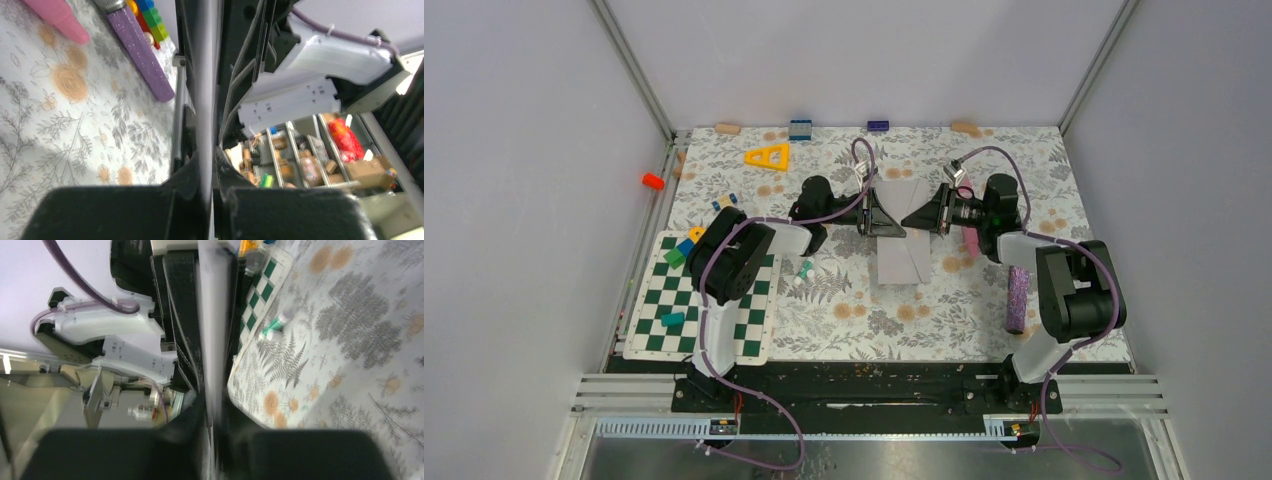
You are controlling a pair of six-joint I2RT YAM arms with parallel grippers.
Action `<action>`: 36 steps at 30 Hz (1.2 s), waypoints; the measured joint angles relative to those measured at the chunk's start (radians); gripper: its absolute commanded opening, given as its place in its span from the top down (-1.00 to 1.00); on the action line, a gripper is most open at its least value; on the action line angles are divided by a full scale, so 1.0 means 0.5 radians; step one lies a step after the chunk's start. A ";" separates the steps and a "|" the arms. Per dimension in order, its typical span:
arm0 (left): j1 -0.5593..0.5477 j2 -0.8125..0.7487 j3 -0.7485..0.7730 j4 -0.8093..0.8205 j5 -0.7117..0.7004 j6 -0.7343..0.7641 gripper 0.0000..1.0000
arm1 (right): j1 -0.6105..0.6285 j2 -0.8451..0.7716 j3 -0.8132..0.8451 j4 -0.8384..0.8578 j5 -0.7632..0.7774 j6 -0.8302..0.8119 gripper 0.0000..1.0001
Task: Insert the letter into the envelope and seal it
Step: Seal the envelope flap on the envelope.
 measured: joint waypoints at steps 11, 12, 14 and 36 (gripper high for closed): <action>0.001 0.000 -0.011 0.021 0.002 -0.026 1.00 | 0.000 0.001 0.018 -0.027 0.000 0.026 -0.17; 0.001 0.000 -0.012 0.026 0.002 -0.029 1.00 | 0.000 0.001 0.018 -0.026 0.002 0.034 -0.08; 0.001 0.000 -0.011 0.040 0.002 -0.031 1.00 | -0.001 0.005 0.018 -0.009 0.002 0.059 0.61; 0.001 0.005 -0.012 0.064 -0.021 -0.070 1.00 | -0.061 0.126 0.035 0.241 -0.030 0.336 -0.06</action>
